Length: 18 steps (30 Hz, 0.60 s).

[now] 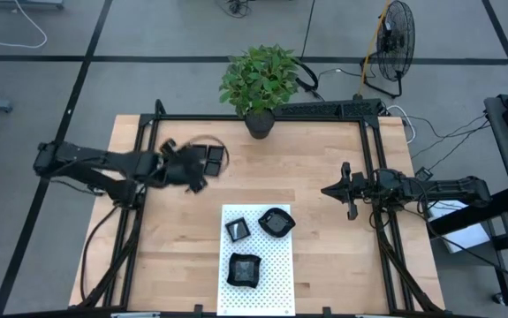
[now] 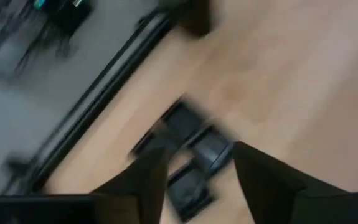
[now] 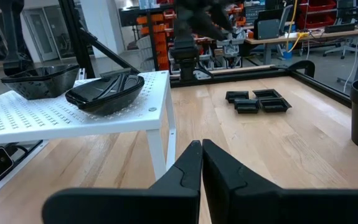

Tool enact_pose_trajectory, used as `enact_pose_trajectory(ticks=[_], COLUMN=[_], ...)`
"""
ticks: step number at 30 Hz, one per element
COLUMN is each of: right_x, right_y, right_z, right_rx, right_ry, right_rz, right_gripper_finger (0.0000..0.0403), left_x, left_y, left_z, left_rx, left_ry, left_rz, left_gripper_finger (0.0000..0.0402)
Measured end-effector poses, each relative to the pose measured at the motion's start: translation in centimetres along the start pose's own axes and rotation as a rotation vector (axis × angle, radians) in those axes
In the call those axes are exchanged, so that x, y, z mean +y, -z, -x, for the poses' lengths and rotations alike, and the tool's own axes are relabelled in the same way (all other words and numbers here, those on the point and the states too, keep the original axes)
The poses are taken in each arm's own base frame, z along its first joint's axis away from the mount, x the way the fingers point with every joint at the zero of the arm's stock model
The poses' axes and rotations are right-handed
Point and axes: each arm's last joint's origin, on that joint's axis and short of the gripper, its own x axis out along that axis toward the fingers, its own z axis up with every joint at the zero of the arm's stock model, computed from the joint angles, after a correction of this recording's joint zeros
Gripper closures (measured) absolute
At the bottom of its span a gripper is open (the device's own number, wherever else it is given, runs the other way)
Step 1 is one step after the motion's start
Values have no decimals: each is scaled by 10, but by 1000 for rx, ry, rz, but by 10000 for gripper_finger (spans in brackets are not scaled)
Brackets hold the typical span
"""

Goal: Pick & Place Mini shaped plates
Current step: Stack the square plate on top of the square plate on the shelf

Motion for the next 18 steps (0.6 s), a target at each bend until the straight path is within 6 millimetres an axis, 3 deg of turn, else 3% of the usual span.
enact_pose_trajectory(ticks=[5, 11, 18], right_x=[0, 0, 0], right_y=[0, 0, 0], right_z=[0, 0, 0], right_rx=[0, 0, 0], right_ry=[0, 0, 0], right_rz=[0, 0, 0], right_gripper_finger=[403, 403, 403], left_x=[39, 76, 92], left_y=[8, 32, 73], left_z=[-40, -95, -117], left_rx=[189, 274, 417], left_ry=[-11, 103, 105], left_rz=[149, 326, 484], left_gripper_finger=[171, 174, 198])
